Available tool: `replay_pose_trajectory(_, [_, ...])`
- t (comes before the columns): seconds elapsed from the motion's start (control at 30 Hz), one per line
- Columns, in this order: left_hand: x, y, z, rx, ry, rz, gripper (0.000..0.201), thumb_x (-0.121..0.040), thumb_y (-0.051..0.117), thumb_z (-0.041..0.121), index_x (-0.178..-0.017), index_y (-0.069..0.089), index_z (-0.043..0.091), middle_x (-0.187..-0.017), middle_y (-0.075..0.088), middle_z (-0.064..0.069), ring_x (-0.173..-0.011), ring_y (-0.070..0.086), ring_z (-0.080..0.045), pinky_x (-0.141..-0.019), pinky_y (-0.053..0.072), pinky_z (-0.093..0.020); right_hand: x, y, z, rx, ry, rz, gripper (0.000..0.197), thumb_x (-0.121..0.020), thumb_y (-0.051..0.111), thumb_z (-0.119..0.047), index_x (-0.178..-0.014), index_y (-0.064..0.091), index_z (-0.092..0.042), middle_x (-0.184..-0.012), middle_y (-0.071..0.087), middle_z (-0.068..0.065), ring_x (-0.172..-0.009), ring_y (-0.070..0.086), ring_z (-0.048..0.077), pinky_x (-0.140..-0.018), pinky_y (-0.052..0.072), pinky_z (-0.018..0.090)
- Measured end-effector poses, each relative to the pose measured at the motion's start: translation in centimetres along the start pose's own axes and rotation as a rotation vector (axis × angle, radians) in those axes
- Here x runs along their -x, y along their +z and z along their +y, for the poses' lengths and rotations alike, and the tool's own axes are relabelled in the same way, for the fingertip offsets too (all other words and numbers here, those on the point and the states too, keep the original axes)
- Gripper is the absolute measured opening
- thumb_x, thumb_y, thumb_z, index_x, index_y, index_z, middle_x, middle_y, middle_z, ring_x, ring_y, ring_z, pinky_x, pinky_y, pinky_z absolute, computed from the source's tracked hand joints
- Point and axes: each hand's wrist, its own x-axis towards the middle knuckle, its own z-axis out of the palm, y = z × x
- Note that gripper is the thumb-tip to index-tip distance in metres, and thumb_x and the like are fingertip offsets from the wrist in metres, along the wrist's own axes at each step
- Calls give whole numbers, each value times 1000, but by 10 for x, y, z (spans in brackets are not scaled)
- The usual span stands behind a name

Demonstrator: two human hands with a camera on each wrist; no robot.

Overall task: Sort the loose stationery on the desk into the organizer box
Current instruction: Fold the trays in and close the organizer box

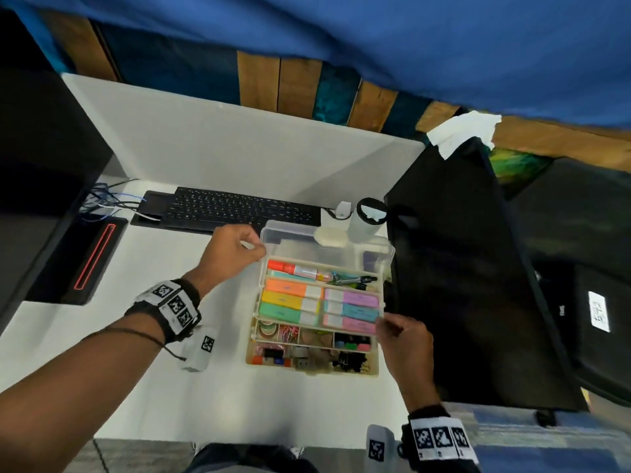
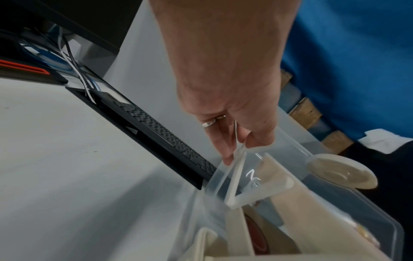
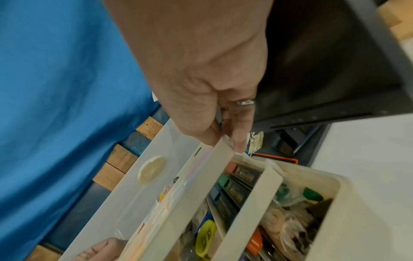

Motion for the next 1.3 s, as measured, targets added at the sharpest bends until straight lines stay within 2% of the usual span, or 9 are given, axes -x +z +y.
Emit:
replay_pose_trajectory(0.13, [21,0,6,-54,17,50,18,-81,83,11,-73,68,18,-76,76,8,-56,72,-14,-60,49,-22,11,11,5,-7,1,11,13,-97,70,-21,-105,81,-23,-98,73,-2,-81,72,9,-68,56,14])
replay_pose_trajectory(0.43, [18,-35,-2,-95,78,179,24,-85,75,1,-79,59,18,-78,74,-2,-71,75,-24,-68,60,-43,-11,57,-30,-139,-79,43,21,-99,67,-16,-117,78,-10,-102,66,8,-75,64,3,-71,55,9])
replay_pose_trajectory(0.57, [32,-45,-2,-170,-24,222,42,-83,75,1,-103,48,27,-95,70,2,-71,74,-17,-65,61,-43,-14,82,-37,-135,-112,23,23,-100,67,-15,-120,77,-9,-104,67,11,-71,61,-3,-63,45,-2])
replay_pose_trajectory(0.67, [52,-45,-10,-227,3,105,79,-79,78,-4,-138,40,33,-110,66,7,-78,71,-3,-64,58,-25,-9,95,-30,-160,-88,6,26,-99,68,-15,-123,75,-8,-106,70,12,-79,66,10,-69,44,-4])
replay_pose_trajectory(0.73, [68,-43,-19,-281,34,45,86,-82,77,-2,-146,38,41,-120,64,8,-90,70,-6,-72,60,-26,-6,101,-22,-168,-103,12,23,-98,68,-17,-117,77,-8,-101,70,10,-80,66,11,-69,44,-2])
replay_pose_trajectory(0.87, [94,-33,-26,-307,62,57,81,-84,80,8,-150,39,33,-130,60,4,-110,61,-11,-92,57,-31,-11,102,-15,-144,-54,14,15,-95,69,-15,-88,73,-2,-84,64,6,-73,63,18,-61,39,2])
replay_pose_trajectory(1.07, [109,-25,-27,-292,18,63,84,-82,84,12,-149,37,32,-136,60,2,-116,62,-16,-95,59,-40,-14,96,2,-280,-111,-65,15,-101,64,-16,-110,73,-7,-102,71,7,-90,71,20,-69,49,4])
replay_pose_trajectory(1.2, [120,-19,-35,-297,-33,52,84,-82,83,12,-147,35,36,-138,59,4,-117,63,-16,-95,60,-41,-17,92,9,-510,56,-53,25,-110,45,-23,-117,69,-22,-111,73,6,-102,71,25,-86,60,41])
replay_pose_trajectory(1.3, [129,-12,-44,-292,-28,61,83,-81,82,9,-144,36,36,-135,60,6,-117,64,-16,-97,58,-40,-21,78,-8,-637,68,-105,38,-113,37,-36,-106,73,-24,-100,77,3,-90,75,15,-73,58,25])
